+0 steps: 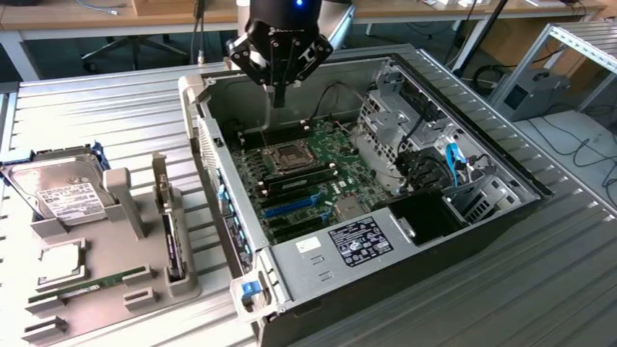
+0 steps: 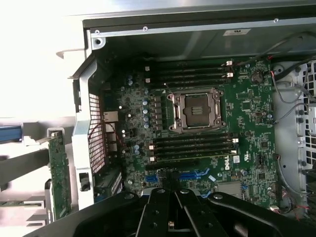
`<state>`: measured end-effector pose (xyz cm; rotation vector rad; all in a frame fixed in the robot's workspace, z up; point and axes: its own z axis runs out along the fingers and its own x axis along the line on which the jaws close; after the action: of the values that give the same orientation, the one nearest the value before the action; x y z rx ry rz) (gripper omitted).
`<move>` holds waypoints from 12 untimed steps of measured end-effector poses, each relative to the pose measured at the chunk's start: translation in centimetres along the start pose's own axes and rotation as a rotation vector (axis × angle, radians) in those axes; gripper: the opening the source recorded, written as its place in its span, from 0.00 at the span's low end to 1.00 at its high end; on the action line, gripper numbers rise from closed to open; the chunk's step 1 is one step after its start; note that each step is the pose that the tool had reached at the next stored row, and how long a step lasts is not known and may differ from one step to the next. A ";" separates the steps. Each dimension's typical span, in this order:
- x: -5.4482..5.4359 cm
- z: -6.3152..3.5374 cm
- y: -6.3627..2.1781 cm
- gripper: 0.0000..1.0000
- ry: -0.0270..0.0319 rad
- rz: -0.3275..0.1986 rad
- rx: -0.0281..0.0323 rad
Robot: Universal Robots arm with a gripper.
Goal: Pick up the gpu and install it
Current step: 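Reach for the gpu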
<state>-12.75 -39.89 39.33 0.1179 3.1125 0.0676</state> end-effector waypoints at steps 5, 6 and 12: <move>0.2 0.00 -0.01 0.11 -0.0001 0.000 0.0000; 0.2 -0.01 -0.01 0.11 0.0000 0.000 0.0000; 1.0 -0.02 -0.07 0.11 0.0000 0.000 0.0000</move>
<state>-13.70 -39.89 39.33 0.1180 3.1125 0.0676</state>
